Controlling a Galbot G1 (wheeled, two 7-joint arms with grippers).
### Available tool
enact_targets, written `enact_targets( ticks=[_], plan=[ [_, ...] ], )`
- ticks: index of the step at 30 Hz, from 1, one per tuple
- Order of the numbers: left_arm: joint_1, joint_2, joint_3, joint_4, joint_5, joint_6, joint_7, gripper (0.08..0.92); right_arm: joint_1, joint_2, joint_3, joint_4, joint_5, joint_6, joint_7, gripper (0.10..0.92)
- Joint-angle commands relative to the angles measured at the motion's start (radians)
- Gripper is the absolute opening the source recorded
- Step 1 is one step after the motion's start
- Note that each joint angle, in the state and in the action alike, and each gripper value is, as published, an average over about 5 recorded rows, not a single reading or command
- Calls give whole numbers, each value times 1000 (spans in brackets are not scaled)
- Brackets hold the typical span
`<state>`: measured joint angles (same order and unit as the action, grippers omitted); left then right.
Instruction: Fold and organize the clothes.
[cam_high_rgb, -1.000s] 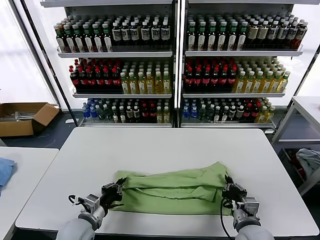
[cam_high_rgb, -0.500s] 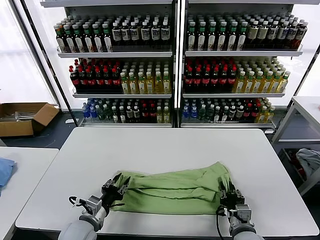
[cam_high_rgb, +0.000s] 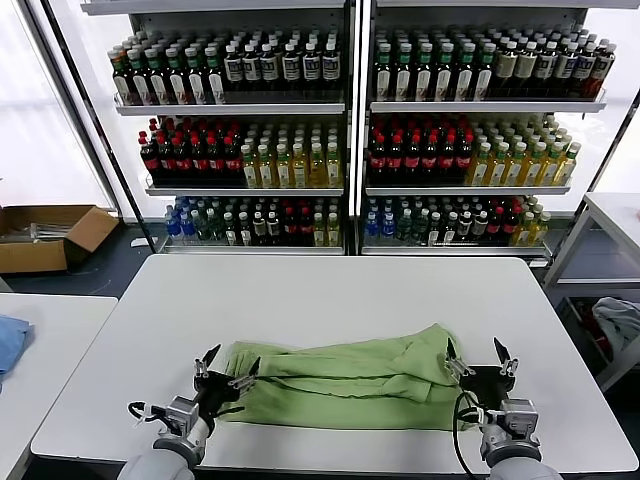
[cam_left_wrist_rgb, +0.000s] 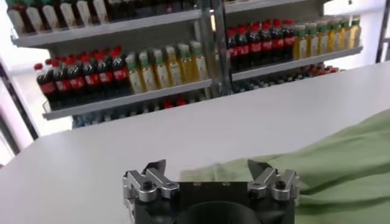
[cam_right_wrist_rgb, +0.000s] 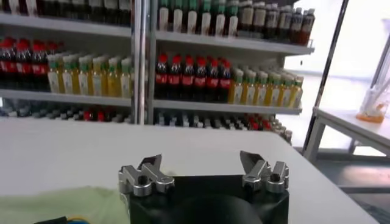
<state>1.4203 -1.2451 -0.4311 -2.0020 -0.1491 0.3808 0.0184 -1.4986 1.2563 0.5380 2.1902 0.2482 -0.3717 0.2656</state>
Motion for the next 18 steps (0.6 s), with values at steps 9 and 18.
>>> enact_targets(
  ticks=[9,18],
  plan=[
    [-5,-84,-27,61,-219,84,-45,823,-20,-11,4,82,17,11,5,823],
    [10,-82,-31,82,-224,98,-38,777,-11,-16,0,88,19,7,5,823]
  ],
)
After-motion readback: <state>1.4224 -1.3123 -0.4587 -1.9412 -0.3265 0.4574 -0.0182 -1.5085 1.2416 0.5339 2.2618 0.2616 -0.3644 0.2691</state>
